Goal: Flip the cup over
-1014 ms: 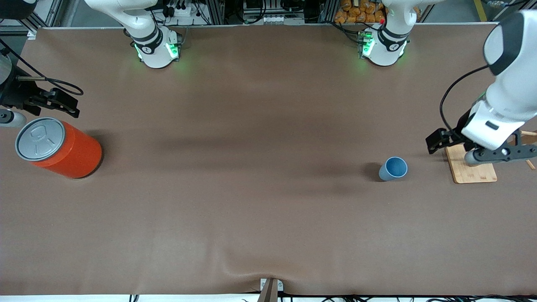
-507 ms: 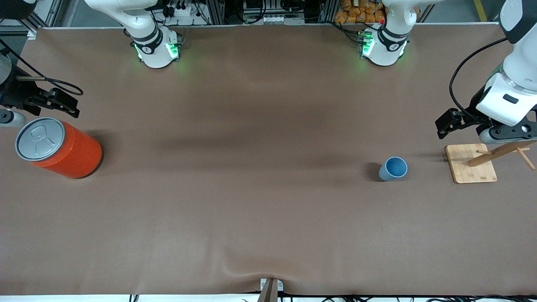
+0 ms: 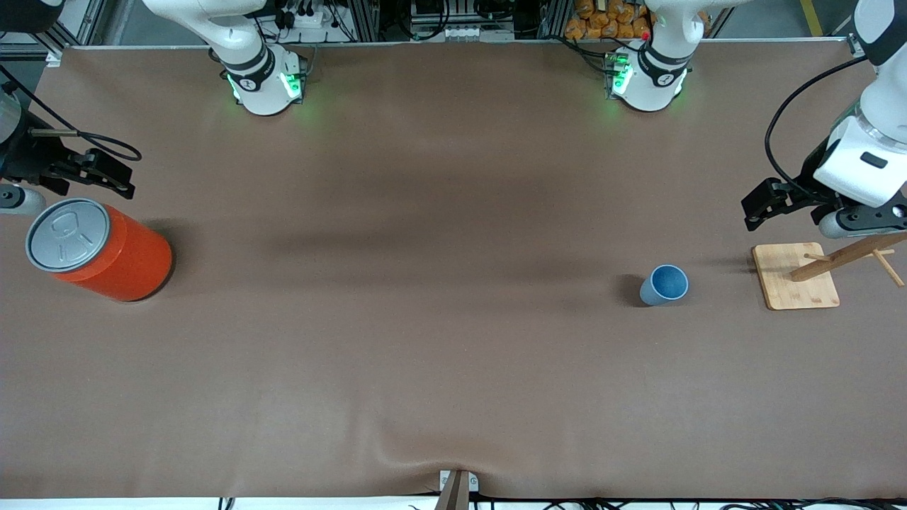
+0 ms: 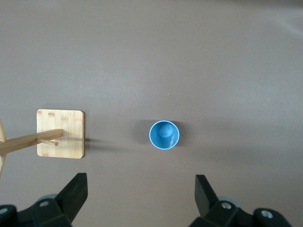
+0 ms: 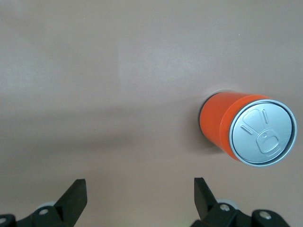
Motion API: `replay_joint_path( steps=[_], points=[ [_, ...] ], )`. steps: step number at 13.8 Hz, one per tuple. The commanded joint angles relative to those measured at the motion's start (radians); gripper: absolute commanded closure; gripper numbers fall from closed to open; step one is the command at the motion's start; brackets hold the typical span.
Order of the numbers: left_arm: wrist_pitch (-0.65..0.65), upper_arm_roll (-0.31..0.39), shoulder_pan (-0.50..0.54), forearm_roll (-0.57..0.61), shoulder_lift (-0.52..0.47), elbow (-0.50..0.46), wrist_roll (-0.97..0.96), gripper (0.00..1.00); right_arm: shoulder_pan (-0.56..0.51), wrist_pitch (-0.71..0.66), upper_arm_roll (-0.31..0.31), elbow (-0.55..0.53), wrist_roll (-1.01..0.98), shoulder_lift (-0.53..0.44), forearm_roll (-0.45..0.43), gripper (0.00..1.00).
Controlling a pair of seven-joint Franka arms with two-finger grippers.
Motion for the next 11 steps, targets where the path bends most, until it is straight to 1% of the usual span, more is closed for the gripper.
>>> replay_joint_path(
  steps=[1,2,5,7,10,11],
  points=[
    [-0.045,0.165,-0.137,-0.025,-0.012,0.012,0.014,0.0,0.008,-0.01,-0.002,0.023,0.008,0.011,-0.017,0.0],
    [-0.046,0.172,-0.139,-0.044,-0.01,0.013,0.014,0.0,0.008,-0.01,-0.002,0.023,0.008,0.011,-0.017,0.0],
    [-0.054,0.177,-0.136,-0.048,-0.032,0.004,0.015,0.0,0.008,-0.011,-0.002,0.023,0.008,0.011,-0.018,0.0],
    [-0.086,0.175,-0.136,-0.05,-0.033,0.001,0.014,0.0,0.008,-0.013,-0.003,0.022,0.008,0.011,-0.018,0.0],
    [-0.143,0.177,-0.132,-0.12,-0.033,-0.001,0.015,0.0,0.008,-0.016,-0.003,0.022,0.008,0.011,-0.018,0.0],
    [-0.167,0.177,-0.132,-0.121,-0.033,0.001,0.021,0.0,0.006,-0.016,-0.003,0.023,0.008,0.011,-0.018,0.0]
  ],
)
